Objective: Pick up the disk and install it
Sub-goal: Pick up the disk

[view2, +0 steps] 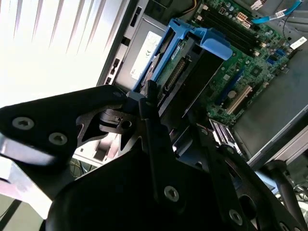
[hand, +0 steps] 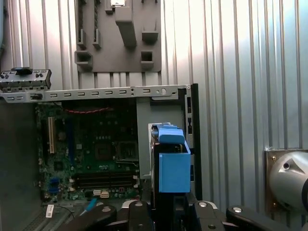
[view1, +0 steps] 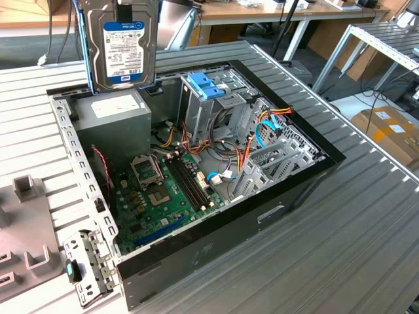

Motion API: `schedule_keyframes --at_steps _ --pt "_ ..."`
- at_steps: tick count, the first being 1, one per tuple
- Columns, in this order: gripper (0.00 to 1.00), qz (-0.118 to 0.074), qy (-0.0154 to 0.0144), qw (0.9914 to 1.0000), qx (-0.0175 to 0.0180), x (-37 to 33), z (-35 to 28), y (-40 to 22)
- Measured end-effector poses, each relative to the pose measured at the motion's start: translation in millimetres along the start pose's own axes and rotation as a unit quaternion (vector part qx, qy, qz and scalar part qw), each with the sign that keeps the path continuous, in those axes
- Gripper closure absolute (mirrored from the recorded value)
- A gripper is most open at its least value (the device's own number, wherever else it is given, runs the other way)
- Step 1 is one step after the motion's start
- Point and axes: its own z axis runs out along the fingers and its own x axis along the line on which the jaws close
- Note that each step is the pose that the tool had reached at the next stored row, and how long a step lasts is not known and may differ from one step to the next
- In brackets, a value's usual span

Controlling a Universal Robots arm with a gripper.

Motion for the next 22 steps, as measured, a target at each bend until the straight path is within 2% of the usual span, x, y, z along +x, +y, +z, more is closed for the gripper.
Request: schedule_keyframes --at_steps 2,9,13,14,16,19,22 --pt "0.65 0.0 0.0 1.0 0.0 -0.3 0.1 -4.3" --pt "0.65 0.0 0.0 1.0 0.0 -1.7 0.3 -30.1" --pt "0.65 0.0 0.0 1.0 0.0 -2.2 0.4 -40.1" --pt "0.65 0.0 0.0 1.0 0.0 -2.5 0.5 -45.3" --pt "0.65 0.0 0.0 1.0 0.0 -2.8 0.6 -51.5" --pt "0.65 0.0 0.0 1.0 0.0 -3.6 0.8 -66.1" --pt "0.65 0.0 0.0 1.0 0.0 -4.2 0.9 -76.0"
